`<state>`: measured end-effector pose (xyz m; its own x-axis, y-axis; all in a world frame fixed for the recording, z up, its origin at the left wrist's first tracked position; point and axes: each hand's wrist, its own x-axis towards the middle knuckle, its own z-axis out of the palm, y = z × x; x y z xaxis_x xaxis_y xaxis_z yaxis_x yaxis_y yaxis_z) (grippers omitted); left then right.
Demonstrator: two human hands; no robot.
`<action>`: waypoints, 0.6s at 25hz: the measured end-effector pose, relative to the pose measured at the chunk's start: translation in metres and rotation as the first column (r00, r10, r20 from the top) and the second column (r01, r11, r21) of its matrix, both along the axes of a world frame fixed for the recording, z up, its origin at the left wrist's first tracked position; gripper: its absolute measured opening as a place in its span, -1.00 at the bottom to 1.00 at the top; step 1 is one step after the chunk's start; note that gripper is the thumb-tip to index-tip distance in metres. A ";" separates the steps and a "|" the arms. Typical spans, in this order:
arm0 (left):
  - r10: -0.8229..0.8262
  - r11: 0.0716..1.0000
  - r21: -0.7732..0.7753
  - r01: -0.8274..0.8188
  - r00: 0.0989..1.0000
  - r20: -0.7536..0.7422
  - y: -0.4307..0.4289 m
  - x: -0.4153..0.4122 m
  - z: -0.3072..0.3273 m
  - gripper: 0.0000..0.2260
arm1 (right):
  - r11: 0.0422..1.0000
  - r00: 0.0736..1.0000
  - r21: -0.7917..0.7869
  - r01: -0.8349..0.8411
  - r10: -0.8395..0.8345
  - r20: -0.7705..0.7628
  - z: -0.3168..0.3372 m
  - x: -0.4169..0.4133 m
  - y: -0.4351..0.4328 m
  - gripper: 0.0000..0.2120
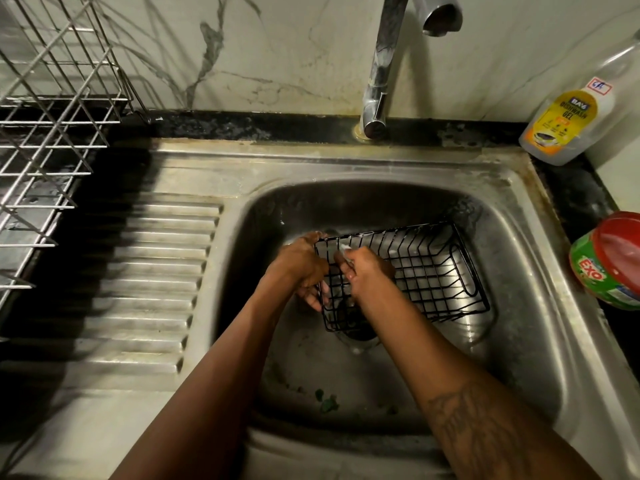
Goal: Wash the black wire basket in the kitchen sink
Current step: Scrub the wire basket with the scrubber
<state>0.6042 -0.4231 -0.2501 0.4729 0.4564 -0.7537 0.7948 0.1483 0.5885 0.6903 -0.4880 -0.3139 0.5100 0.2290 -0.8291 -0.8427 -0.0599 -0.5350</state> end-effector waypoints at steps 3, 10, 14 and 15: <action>0.002 1.000 0.006 -0.002 1.000 0.000 0.000 0.000 0.001 -0.32 | 0.986 0.991 0.120 0.118 -0.124 0.041 0.015 0.004 -0.002 -0.86; -0.006 0.998 0.054 0.008 0.999 -0.031 0.000 0.002 -0.001 -0.32 | 0.998 0.999 0.062 0.008 -0.011 0.053 0.001 0.003 -0.011 -0.83; -0.007 0.996 0.085 0.009 1.000 -0.019 0.002 -0.001 -0.006 -0.34 | 0.998 0.998 -0.025 0.054 -0.054 0.015 -0.008 0.004 -0.010 -0.91; -0.014 0.993 0.115 0.017 1.000 -0.023 0.002 -0.001 -0.006 -0.36 | 0.995 0.996 -0.016 0.093 -0.093 0.006 -0.004 0.005 -0.009 -0.92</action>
<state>0.6031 -0.4208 -0.2566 0.4642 0.5339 -0.7068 0.8097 0.0678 0.5830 0.6949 -0.4972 -0.3183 0.5332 0.1662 -0.8295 -0.8421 0.0100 -0.5393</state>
